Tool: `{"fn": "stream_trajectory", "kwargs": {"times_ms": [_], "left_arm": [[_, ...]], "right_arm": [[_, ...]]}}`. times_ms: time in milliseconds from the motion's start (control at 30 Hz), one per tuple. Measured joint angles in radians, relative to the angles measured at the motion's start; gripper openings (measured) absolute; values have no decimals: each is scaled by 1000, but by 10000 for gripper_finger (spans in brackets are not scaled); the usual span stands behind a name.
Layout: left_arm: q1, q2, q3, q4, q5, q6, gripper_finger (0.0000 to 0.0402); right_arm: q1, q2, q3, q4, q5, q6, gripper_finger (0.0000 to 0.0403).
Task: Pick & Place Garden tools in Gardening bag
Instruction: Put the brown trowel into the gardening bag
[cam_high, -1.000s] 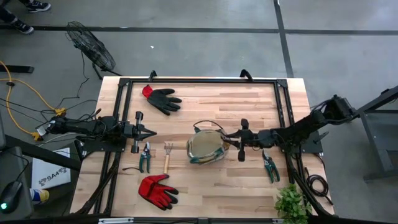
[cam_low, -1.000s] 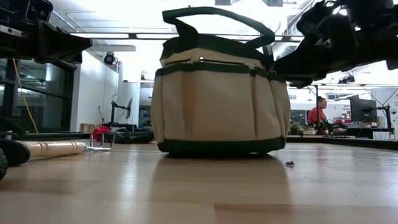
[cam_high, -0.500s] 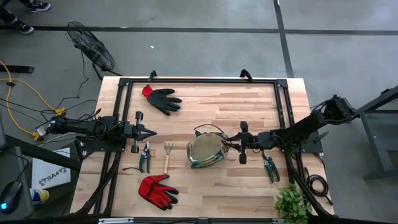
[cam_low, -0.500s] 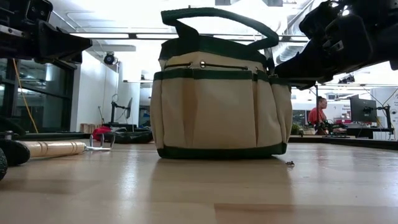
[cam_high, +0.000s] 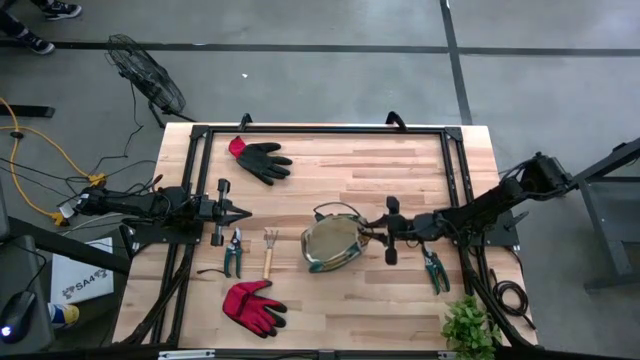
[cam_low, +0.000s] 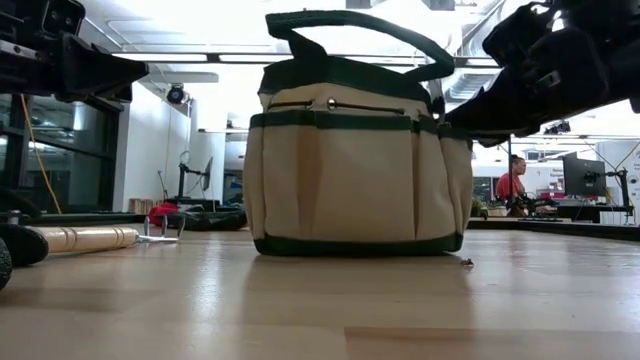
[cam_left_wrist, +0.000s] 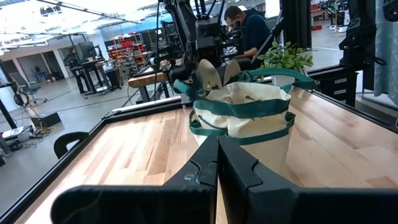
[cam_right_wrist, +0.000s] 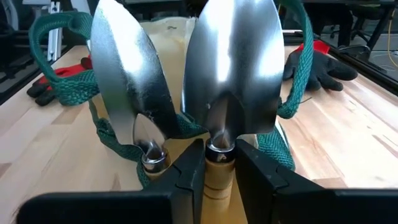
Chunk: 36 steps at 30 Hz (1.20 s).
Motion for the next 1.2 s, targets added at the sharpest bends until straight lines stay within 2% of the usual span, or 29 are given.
{"fn": "stream_trajectory", "kwargs": {"times_ms": [533, 1000, 1200], "left_arm": [[0, 0, 0, 0, 1, 0, 0], [0, 0, 0, 0, 5, 0, 0], [0, 0, 0, 0, 4, 0, 0]], "right_arm": [[13, -24, 0, -25, 3, -1, 145], [11, -173, 0, -157, 3, -1, 201], [11, -228, 0, -235, 3, 34, 210]]}}
